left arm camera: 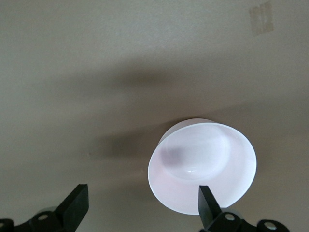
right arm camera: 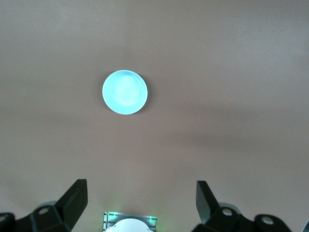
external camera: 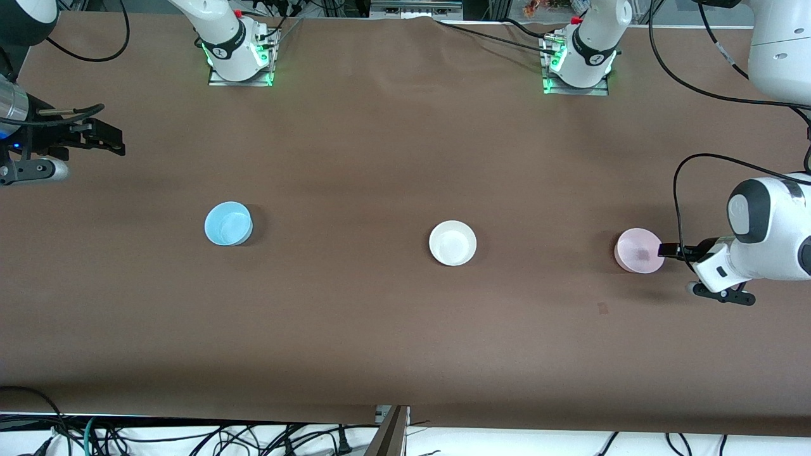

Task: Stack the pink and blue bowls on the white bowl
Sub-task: 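Move the left gripper down over the pink bowl's rim, then grasp the pink bowl with the left gripper while the right gripper reaches the blue bowl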

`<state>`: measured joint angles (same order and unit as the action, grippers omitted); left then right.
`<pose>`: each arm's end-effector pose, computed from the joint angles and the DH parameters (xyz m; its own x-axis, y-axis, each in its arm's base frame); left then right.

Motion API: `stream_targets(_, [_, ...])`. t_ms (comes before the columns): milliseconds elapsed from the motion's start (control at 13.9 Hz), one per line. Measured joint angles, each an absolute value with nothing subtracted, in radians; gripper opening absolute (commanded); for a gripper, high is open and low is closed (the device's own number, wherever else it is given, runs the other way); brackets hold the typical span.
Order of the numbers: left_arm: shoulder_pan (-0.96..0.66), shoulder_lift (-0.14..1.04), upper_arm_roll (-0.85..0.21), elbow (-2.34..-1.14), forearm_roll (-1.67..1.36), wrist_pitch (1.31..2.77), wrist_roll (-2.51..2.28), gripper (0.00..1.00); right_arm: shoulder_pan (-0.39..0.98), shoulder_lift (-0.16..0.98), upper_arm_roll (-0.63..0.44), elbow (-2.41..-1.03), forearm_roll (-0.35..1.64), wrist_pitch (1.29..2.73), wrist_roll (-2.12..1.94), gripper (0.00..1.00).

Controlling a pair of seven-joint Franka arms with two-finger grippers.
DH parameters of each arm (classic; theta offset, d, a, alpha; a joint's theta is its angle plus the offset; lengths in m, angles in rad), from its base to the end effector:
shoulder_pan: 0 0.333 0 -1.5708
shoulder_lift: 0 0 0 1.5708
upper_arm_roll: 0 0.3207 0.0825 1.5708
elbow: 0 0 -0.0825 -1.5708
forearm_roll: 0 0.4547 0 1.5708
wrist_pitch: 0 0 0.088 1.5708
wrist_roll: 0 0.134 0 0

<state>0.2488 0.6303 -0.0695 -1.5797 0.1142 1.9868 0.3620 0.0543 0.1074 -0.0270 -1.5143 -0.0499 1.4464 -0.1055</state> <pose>0.7123 0.1430 0.1893 0.9477 -0.2272 -0.2240 -0.2262 -0.9736 0.0305 0.6379 0.0110 0.5552 0.9759 0.1253 -0.1788 0.1335 -0.9905 0.0341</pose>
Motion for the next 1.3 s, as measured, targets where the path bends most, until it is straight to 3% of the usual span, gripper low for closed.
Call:
stream_targets(288, [0.250,0.638,-0.069,-1.649,0.115,2.122,0.463,1.00,0.054,0.160,-0.027,-1.519,-0.050,1.536,-0.106,0.99])
stream_targets(864, [0.265,0.639,-0.087,-1.716,0.115,2.178,0.551,1.00,0.057,0.340,-0.023,-1.529,-0.049,1.688,-0.105,0.99])
stream_targets(1081, [0.266,0.641,-0.087,-1.741,0.115,2.208,0.563,0.60,0.056,0.409,-0.023,-1.583,-0.044,1.791,-0.105,0.99])
stream_targets(1225, [0.266,0.641,-0.087,-1.745,0.115,2.213,0.568,0.07,0.054,0.436,-0.023,-1.638,-0.017,1.862,-0.104,0.99])
stream_targets(1297, [0.266,0.641,-0.088,-1.745,0.115,2.213,0.573,0.00,0.052,0.441,-0.024,-1.659,0.002,1.884,-0.104,0.99])
